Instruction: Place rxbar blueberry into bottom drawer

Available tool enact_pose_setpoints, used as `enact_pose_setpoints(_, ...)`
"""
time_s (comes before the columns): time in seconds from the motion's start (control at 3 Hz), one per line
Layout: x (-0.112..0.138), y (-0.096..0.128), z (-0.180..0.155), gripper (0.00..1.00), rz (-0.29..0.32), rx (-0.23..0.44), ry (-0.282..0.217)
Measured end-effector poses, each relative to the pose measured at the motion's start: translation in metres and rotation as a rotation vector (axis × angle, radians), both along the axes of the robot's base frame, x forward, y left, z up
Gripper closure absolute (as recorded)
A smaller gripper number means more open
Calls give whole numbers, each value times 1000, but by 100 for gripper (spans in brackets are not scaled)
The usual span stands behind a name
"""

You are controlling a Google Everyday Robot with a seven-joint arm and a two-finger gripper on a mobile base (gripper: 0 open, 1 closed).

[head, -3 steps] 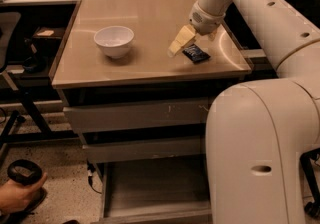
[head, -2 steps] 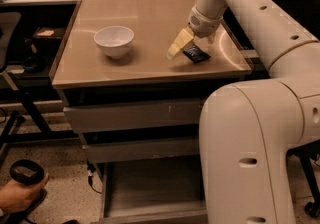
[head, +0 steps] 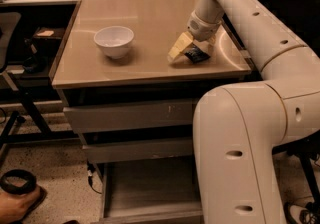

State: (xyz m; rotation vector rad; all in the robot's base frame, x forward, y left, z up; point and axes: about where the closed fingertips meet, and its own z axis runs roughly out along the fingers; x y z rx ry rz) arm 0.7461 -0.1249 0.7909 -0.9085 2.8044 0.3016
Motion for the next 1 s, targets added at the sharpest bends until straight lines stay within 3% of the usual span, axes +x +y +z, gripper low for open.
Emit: enact_pose_setpoints(1.0,0,0,2,66,0,0,0)
